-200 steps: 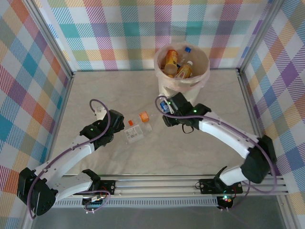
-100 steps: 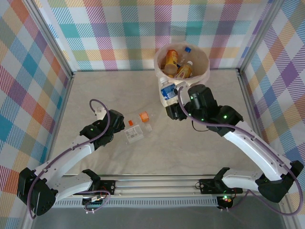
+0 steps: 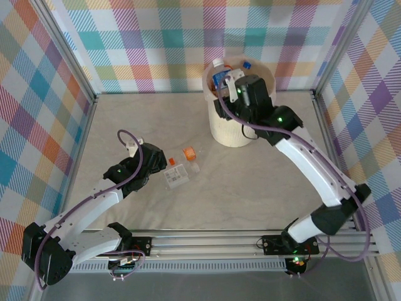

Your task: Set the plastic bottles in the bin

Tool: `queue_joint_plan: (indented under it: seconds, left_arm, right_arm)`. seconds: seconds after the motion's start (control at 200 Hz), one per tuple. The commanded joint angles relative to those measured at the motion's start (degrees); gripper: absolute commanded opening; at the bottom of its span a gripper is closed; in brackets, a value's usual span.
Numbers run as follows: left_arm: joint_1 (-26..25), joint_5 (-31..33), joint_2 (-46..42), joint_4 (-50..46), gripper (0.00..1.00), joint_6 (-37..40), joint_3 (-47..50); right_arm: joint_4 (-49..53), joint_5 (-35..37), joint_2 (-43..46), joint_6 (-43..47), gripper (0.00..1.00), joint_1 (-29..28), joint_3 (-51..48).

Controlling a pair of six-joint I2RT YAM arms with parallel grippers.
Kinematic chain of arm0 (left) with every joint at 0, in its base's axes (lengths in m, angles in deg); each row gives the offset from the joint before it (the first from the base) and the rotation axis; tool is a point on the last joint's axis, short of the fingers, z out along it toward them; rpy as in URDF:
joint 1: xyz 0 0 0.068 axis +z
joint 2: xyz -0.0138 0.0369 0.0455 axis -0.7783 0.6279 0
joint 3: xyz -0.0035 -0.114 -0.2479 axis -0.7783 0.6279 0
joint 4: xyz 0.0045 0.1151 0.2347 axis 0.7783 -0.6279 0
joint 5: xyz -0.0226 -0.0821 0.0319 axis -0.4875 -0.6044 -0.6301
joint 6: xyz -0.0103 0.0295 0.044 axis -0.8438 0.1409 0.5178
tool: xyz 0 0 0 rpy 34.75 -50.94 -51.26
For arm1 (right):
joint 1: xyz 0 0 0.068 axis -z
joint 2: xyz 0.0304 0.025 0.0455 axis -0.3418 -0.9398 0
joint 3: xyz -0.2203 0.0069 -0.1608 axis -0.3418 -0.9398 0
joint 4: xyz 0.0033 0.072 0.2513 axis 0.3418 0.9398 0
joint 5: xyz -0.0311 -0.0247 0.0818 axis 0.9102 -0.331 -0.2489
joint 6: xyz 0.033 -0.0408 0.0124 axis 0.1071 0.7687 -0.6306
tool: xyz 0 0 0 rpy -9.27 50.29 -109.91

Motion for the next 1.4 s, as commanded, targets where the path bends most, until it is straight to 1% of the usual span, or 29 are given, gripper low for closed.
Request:
queue_joint_plan:
  seconds: [0.0, 0.27, 0.485, 0.62, 0.725, 0.835, 0.93, 0.985, 1.18, 1.395]
  left_arm:
    - [0.61, -0.67, -1.10, 1.02, 1.00, 0.94, 0.56]
    - [0.65, -0.32, -1.74, 0.62, 1.00, 1.06, 0.83]
    - [0.65, -0.60, -1.57, 0.75, 1.00, 1.57, 0.87]
    - [0.63, -1.44, -1.23, 1.19, 1.00, 1.97, 0.82]
    - [0.60, -1.64, -1.21, 1.06, 1.00, 2.02, 0.82]
    - [0.61, -1.50, -1.35, 0.93, 1.00, 2.25, 0.95]
    - [0.62, -1.45, -1.21, 0.93, 1.00, 2.37, 0.87]
    - [0.56, -1.50, -1.05, 0.94, 1.00, 2.53, 0.80]
    - [0.62, -2.15, -0.78, 1.37, 1.00, 3.01, 0.66]
    - [0.55, -2.42, -0.71, 1.46, 1.00, 3.26, 0.57]
  right_arm:
    - [1.33, 2.13, -3.02, 0.55, 0.22, 2.22, 5.43]
    - [5.28, 1.02, -12.64, -2.34, 0.22, 8.60, 15.12]
    - [7.05, -0.02, -19.10, -3.03, 0.23, 11.79, 21.56]
    - [11.18, -2.76, -25.06, -4.36, 0.25, 13.83, 29.84]
    - [15.80, -3.37, -30.13, -5.01, 0.26, 14.52, 36.99]
    - [19.03, -3.50, -32.93, -5.84, 0.28, 14.86, 39.98]
    - [19.62, -3.69, -33.07, -6.56, 0.31, 15.03, 39.17]
    - [19.79, -3.76, -32.82, -6.82, 0.35, 15.13, 38.55]
    - [20.24, -5.13, -30.86, -7.01, 0.55, 15.21, 36.77]
    - [19.36, -6.04, -27.95, -6.86, 0.68, 15.21, 33.94]
